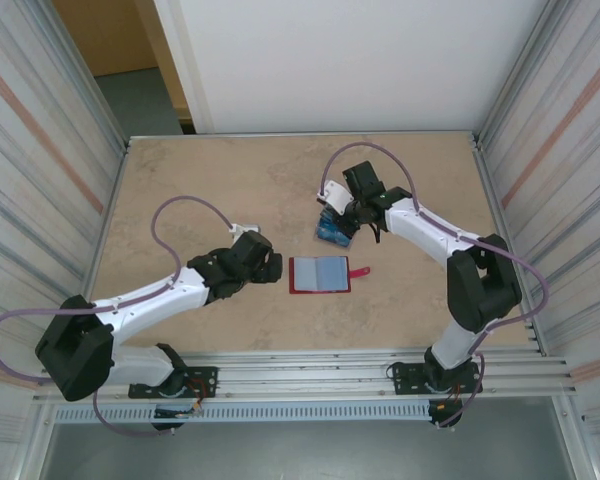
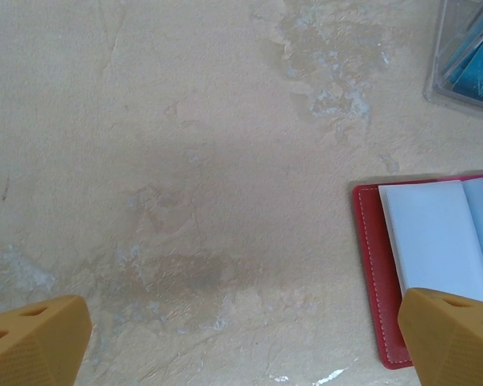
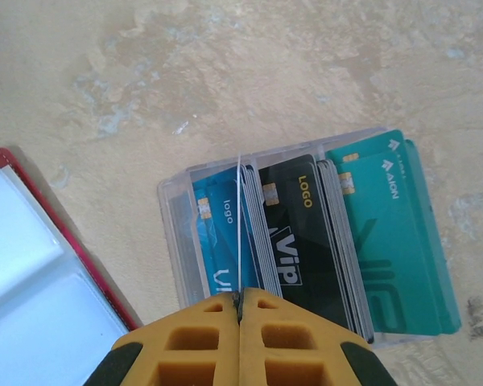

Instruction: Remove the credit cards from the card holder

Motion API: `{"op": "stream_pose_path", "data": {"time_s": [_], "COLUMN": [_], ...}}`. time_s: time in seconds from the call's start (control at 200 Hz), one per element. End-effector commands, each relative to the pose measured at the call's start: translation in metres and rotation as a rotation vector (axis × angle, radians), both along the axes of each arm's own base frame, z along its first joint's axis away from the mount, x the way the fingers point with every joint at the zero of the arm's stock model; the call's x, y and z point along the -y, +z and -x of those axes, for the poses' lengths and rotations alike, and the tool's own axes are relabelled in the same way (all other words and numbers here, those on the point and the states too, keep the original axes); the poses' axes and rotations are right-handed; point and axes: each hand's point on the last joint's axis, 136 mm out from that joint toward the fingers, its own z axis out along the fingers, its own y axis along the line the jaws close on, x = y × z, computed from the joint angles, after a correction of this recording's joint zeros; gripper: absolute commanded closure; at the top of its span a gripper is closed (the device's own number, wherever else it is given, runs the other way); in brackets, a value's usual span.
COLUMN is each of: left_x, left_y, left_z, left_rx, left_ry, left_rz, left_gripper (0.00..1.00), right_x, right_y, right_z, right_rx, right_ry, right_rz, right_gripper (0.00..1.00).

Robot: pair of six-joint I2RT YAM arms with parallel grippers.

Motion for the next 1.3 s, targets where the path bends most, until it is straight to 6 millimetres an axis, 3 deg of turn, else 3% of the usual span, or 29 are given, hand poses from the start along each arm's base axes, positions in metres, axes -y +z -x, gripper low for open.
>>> {"op": "stream_pose_path", "data": {"time_s": [0.0, 0.321, 0.426, 0.591, 0.817, 1.007, 1.153, 1.193, 1.213, 1.298], "left_x": [-0.01, -0.015, -0.015, -0.017, -0.033, -0.058, -0.08, -0.087, -0.09, -0.1], "left_y": [0.002, 0.001, 0.002, 0.004, 0.012, 0.029, 0.048, 0.053, 0.056, 0.066], "left_z": [0.002, 0.001, 0.0, 0.0, -0.001, -0.005, -0.009, -0.01, -0.01, -0.013], "left_rx": [0.003, 0.0, 0.002, 0.008, 0.033, 0.107, 0.204, 0.232, 0.246, 0.304], "left_ry": [0.034, 0.047, 0.049, 0.051, 0.08, 0.119, 0.146, 0.155, 0.158, 0.171], "left_rz": [-0.003, 0.0, 0.004, 0.002, -0.022, -0.082, -0.151, -0.171, -0.181, -0.202], "left_gripper": [0.01, 0.01, 0.01, 0.01, 0.01, 0.01, 0.01, 0.01, 0.01, 0.01], "right_x": [0.002, 0.006, 0.007, 0.008, 0.014, 0.039, 0.074, 0.085, 0.09, 0.112], "right_y": [-0.009, -0.032, -0.032, -0.019, 0.023, 0.053, 0.066, 0.069, 0.07, 0.07], "right_z": [-0.001, 0.0, -0.004, -0.012, -0.01, 0.005, 0.019, 0.023, 0.026, 0.036], "right_rx": [-0.032, -0.119, -0.131, -0.113, -0.024, 0.09, 0.17, 0.187, 0.192, 0.208], "right_ry": [0.02, 0.0, -0.031, -0.085, -0.172, -0.322, -0.468, -0.514, -0.533, -0.619], "right_rz": [0.02, 0.076, 0.074, 0.041, -0.061, -0.179, -0.237, -0.249, -0.257, -0.279], "right_gripper": [1.0, 1.0, 0.77, 0.67, 0.62, 0.5, 0.39, 0.18, 0.01, 0.01]}}
